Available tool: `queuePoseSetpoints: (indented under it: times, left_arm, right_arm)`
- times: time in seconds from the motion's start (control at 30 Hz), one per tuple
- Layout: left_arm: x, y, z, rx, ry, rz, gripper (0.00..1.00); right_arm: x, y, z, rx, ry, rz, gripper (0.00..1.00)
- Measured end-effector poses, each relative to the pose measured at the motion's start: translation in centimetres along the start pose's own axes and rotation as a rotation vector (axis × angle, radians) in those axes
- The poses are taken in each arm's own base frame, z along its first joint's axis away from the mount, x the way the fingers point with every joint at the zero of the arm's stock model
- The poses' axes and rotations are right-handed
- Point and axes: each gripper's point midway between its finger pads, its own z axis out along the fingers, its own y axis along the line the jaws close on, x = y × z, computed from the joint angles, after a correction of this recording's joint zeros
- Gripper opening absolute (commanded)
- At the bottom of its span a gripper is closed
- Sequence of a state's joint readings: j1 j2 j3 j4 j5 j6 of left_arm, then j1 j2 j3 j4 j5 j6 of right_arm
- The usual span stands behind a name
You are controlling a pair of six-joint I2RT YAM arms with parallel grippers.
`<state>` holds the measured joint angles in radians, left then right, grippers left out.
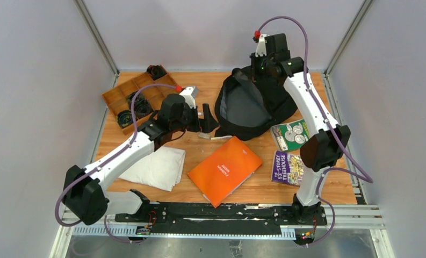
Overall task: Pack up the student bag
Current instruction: Adjust the student bag at the center of the board.
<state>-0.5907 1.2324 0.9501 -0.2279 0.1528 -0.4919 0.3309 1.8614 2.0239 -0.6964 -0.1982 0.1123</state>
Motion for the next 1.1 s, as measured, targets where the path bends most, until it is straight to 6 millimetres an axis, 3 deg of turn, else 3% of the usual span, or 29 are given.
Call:
queuePoseSetpoints:
  times: [0.13, 0.33, 0.57, 0.73, 1.1]
  left_arm:
    - [-2.8, -2.1, 1.5, 0.087, -0.044, -0.040, 0.96]
    - [-6.3, -3.7, 3.6, 0.177, -0.072, -0.107, 0.95]
    - [-9.2, -5.6, 5.1, 0.271, -0.091, -0.202, 0.91]
    - [-10.6, -4.4, 7.1, 0.280, -0.085, -0.359, 0.91]
    - [-12.2, -2.9, 12.4, 0.248, -0.051, -0.633, 0.91]
  right_arm:
    - [1.3, -0.4, -0.1, 0.012, 0.050, -0.025, 0.00]
    - [3.0, -0.7, 0.0, 0.014, 0.107, -0.041, 0.00]
    - [4.5, -0.7, 0.7, 0.005, 0.143, -0.036, 0.00]
    - [5.4, -0.6, 1.1, -0.010, 0.165, -0.031, 0.00]
    - [5.1, 0.0, 1.2, -0.039, 0.151, -0.026, 0.00]
